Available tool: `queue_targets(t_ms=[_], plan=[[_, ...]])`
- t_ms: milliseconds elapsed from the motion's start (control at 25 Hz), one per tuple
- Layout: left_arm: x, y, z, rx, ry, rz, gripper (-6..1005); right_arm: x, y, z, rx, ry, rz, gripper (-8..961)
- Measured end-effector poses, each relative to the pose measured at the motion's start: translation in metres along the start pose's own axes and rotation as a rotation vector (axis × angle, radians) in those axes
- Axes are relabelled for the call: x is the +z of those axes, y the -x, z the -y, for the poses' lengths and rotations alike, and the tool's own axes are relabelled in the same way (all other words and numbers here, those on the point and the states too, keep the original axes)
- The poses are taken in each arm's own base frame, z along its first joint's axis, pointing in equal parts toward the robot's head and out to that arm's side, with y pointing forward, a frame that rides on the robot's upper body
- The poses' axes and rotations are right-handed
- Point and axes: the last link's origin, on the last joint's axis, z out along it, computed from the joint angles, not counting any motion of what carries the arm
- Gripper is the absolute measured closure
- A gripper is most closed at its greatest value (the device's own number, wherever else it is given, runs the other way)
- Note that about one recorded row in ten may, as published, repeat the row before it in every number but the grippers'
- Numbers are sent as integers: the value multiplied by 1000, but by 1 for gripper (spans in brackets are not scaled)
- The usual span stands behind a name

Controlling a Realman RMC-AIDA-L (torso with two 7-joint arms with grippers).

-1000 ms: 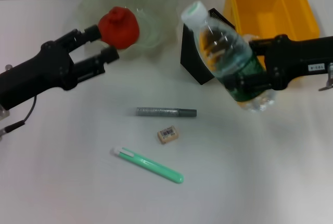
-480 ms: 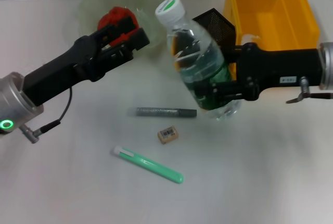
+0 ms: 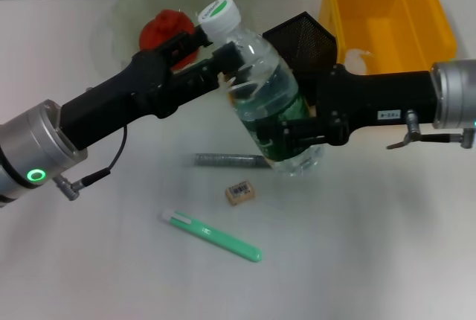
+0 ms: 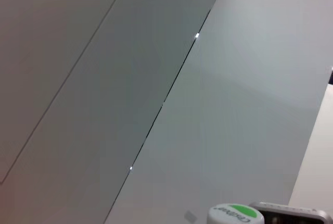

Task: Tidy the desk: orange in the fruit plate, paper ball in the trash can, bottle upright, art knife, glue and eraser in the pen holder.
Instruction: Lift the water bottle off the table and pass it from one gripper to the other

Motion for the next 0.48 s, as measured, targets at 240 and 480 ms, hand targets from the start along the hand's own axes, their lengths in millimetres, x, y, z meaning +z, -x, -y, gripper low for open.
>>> queue_targets(t_ms=[240, 480], plan=[[3, 0, 0, 34, 2, -6, 187, 12, -2, 1, 13, 18, -30, 198], [6, -1, 1, 42, 3, -5, 206, 14, -2, 0, 14, 25, -37, 198]])
